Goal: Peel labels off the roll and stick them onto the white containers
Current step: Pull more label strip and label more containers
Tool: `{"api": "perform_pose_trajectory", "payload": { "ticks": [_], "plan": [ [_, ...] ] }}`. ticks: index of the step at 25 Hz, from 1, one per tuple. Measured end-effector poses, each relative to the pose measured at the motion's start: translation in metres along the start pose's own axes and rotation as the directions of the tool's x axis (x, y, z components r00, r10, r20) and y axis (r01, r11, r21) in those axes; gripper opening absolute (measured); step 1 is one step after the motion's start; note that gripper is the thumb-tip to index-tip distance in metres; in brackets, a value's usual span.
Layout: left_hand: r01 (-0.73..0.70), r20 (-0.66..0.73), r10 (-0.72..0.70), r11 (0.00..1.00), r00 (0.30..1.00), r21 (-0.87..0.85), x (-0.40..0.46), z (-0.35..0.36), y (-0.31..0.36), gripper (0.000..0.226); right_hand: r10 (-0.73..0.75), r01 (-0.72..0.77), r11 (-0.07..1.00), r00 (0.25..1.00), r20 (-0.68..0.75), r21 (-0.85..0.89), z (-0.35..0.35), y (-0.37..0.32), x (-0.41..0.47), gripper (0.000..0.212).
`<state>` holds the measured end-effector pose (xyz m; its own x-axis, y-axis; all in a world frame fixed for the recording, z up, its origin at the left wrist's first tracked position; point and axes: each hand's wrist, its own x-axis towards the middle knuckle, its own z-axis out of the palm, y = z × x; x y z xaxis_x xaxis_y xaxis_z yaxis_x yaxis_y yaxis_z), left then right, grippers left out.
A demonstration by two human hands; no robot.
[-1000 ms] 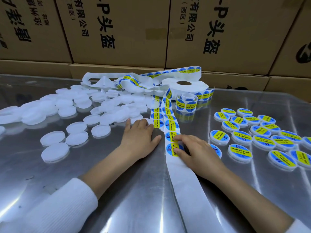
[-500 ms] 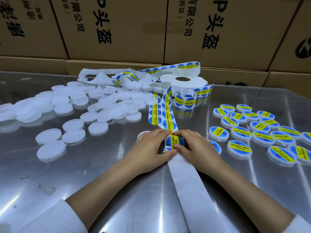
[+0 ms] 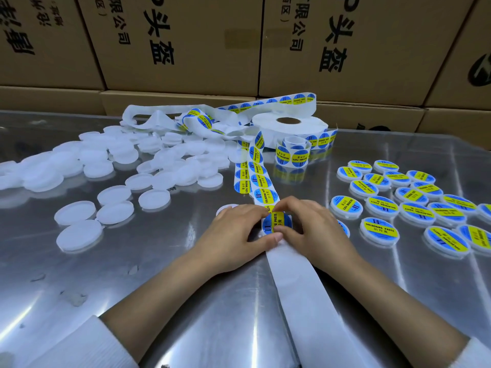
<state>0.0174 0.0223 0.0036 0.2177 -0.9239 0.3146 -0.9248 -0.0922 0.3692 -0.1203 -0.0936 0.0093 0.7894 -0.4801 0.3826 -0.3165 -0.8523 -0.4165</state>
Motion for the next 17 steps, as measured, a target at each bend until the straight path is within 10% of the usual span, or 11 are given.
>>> {"api": "perform_pose_trajectory", "payload": {
  "ticks": [10, 14, 17],
  "plan": [
    [-0.001, 0.237, -0.023, 0.995, 0.971, 0.103, -0.005, -0.010, 0.004, 0.077, 0.203, -0.125, 0.898, 0.968, -0.146, 0.422, -0.025, -0.017, 0.003, 0.046],
    [0.004, 0.263, -0.035, 0.993, 0.964, 0.117, -0.007, -0.008, 0.001, 0.080, 0.359, -0.218, 0.292, 0.927, 0.105, 0.931, -0.041, -0.027, 0.008, 0.043],
    [-0.004, 0.273, -0.039, 0.988, 0.961, 0.156, -0.006, -0.005, -0.002, 0.078, 0.284, -0.320, -0.021, 0.907, 0.312, 0.947, -0.039, -0.030, 0.005, 0.032]
  ]
}}
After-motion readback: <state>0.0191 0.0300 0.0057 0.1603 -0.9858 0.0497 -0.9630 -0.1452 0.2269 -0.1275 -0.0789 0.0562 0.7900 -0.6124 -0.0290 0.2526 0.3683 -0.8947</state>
